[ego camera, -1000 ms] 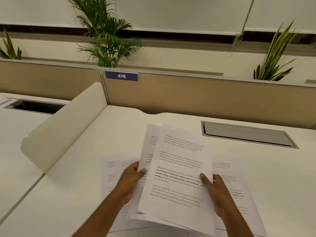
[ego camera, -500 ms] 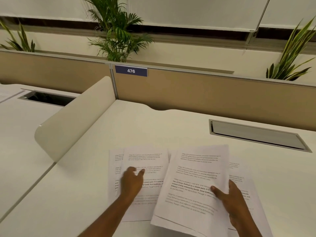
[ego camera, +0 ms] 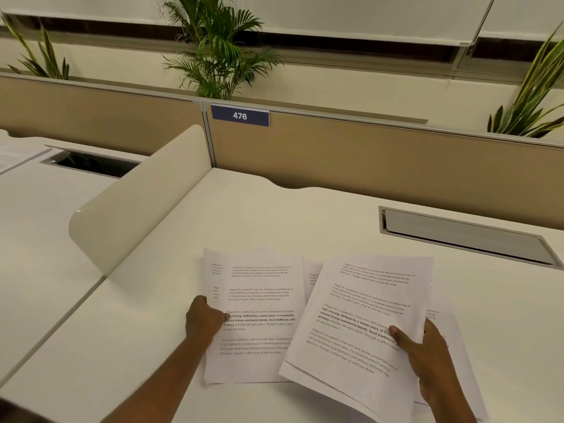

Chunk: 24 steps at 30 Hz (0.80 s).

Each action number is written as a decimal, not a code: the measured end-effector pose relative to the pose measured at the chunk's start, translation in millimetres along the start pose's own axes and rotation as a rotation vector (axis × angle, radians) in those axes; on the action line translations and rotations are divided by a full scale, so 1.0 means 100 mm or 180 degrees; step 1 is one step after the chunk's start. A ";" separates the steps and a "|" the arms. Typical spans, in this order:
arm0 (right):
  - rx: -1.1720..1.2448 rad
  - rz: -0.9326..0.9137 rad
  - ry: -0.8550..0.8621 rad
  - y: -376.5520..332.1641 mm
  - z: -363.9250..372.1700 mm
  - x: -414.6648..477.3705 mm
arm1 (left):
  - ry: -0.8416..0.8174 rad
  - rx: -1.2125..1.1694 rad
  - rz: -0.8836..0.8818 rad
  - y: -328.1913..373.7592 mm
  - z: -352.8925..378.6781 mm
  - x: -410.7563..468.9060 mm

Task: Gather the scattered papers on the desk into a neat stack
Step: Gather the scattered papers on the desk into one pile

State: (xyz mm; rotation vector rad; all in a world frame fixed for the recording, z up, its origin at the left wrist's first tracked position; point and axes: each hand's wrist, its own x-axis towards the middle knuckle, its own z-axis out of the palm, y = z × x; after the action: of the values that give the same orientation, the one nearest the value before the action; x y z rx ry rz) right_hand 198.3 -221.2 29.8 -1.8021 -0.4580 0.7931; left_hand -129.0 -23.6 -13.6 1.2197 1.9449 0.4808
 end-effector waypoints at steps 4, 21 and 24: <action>0.0056 0.0034 0.0039 0.07 -0.06 0.01 | -0.0213 -0.0230 0.0243 -0.07 -0.14 0.06; 0.0077 -0.0266 -0.0183 0.02 0.21 -0.06 | -0.1227 -0.1848 0.0731 0.24 -0.92 -0.12; 0.0125 -0.0354 -0.0447 -0.03 0.39 -0.13 | -0.1569 -0.1778 0.0799 0.39 -0.64 -0.40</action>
State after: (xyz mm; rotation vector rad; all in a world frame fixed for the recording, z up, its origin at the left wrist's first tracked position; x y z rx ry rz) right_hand 161.8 -202.6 28.1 -1.6761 -0.6246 0.8484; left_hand -146.3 -35.1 68.8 1.0823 1.1431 0.7155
